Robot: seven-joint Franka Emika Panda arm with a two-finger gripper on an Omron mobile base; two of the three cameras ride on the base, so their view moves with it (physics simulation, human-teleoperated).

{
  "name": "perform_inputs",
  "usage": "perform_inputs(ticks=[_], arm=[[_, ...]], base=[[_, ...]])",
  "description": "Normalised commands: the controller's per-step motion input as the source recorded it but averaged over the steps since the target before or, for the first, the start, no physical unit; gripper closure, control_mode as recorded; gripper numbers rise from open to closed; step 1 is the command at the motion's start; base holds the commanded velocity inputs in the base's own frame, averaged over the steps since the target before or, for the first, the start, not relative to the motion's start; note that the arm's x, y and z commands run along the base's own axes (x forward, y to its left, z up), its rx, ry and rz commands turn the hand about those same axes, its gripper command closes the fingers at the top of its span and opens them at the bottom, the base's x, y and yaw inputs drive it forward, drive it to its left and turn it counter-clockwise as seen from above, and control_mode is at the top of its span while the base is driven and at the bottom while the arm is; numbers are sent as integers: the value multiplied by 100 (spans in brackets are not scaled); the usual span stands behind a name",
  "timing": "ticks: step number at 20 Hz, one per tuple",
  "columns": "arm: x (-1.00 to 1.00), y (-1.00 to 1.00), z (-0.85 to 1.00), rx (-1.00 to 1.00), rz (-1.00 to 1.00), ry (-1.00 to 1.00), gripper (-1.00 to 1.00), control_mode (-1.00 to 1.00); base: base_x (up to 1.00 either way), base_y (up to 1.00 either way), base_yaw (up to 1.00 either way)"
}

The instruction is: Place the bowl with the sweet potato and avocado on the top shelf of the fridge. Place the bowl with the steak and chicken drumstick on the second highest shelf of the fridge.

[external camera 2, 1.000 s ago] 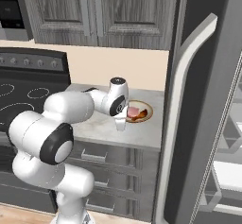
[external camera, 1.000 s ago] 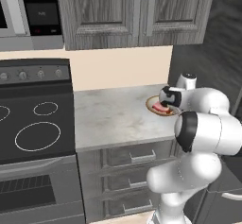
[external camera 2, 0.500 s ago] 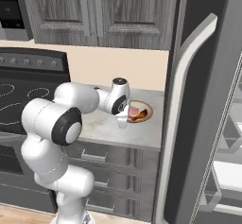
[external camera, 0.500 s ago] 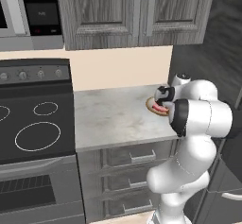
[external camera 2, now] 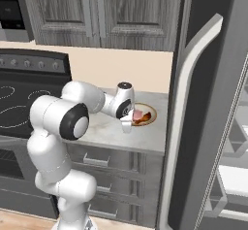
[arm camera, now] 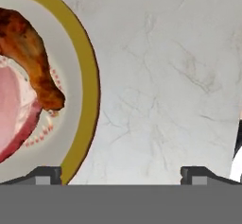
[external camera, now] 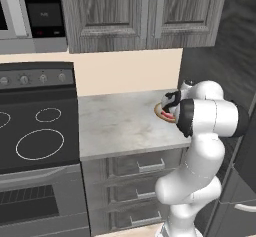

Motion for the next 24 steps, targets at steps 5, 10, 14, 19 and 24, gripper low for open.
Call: perform_inputs(ticks=[5,10,14,19,24], arm=[[12,-1,-15,0,0,2,-100,-100],[32,-10,-1,0,0,0,-100,-100],[25,-7,-2,0,0,0,-100,-100],[29,-1,-23,0,0,0,-100,-100],[22,-1,-26,0,0,0,-100,-100]], base=[[0,0,0],[0,0,0],[0,0,0],[0,0,0],[0,0,0]])
